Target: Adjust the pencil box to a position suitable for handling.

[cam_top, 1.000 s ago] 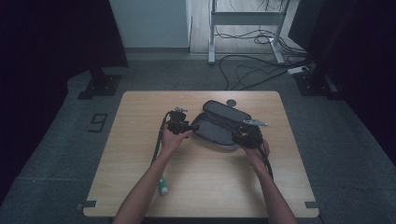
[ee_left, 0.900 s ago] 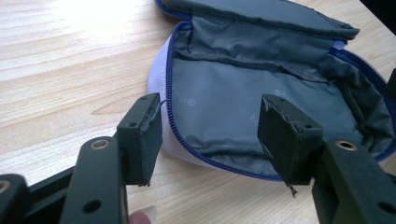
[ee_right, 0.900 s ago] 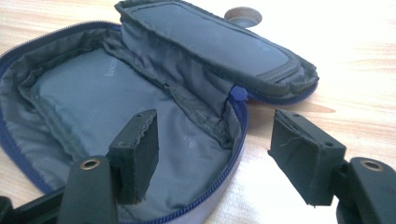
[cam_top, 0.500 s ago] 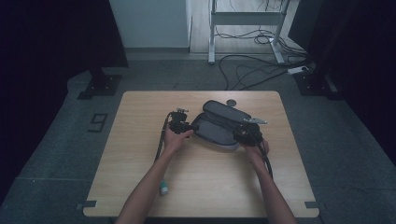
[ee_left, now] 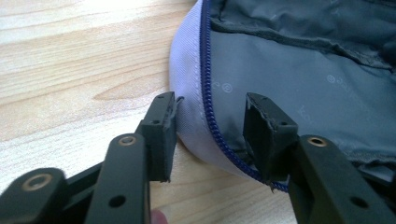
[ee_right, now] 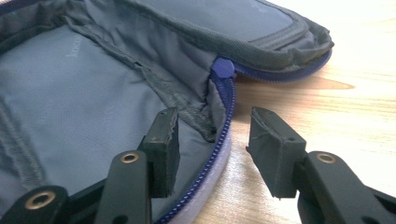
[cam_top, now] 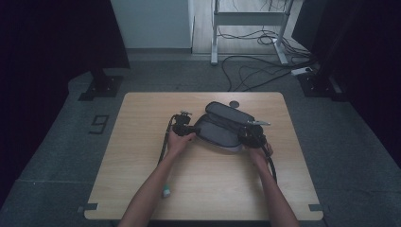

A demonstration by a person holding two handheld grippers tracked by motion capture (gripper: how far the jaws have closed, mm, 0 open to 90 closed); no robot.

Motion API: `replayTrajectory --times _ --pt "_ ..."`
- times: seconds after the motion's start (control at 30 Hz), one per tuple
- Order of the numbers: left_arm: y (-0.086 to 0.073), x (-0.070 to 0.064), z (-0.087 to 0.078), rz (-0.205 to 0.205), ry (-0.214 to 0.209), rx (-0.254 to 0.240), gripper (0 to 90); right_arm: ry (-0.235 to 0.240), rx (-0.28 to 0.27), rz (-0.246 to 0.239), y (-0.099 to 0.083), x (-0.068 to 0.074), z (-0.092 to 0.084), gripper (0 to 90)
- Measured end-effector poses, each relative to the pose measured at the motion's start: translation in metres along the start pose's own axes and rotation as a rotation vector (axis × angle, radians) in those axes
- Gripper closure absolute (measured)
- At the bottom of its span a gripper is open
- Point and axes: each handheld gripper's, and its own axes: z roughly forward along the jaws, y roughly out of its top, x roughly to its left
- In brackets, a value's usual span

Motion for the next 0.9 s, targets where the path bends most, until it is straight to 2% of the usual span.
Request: replayTrajectory --times 0.17,0.37,0.47,0.63,0.73,0.8,0.9 --pt "-0.0004 0.0032 0.0009 0.005 -0.004 0.005 60.9 0.001 0.004 0.002 -0.0007 -0.0022 0.0021 55.9" --pt "-0.001 0.0048 0.0027 -0.006 -0.011 0.016 65.4 0.02 0.019 0.008 -0.0028 -0.0034 0.0079 66.4" --pt "-0.001 0.006 0.0024 -0.009 -0.014 0.027 68.0 0.001 0.02 -0.01 -0.0033 -0.0021 0.0096 70.7" --pt "-0.0007 0.0074 0.0021 -0.031 -0.018 0.031 72.4 -0.012 0.017 -0.009 -0.003 -0.0045 0.0085 78.9" --pt "-0.0001 0.0069 0.0007 -0.032 -0.017 0.032 78.6 -0.019 0.015 -0.017 -0.0027 -0.004 0.0071 81.3" --pt "0.0003 0.0078 -0.0002 -0.041 -0.036 0.026 83.7 -0.018 0.012 -0.025 -0.0028 -0.004 0.0063 81.6" --pt "0.0001 0.0103 0.0 -0.05 -0.055 0.025 84.2 -0.016 0.004 -0.034 -0.0022 -0.0038 0.0035 82.2"
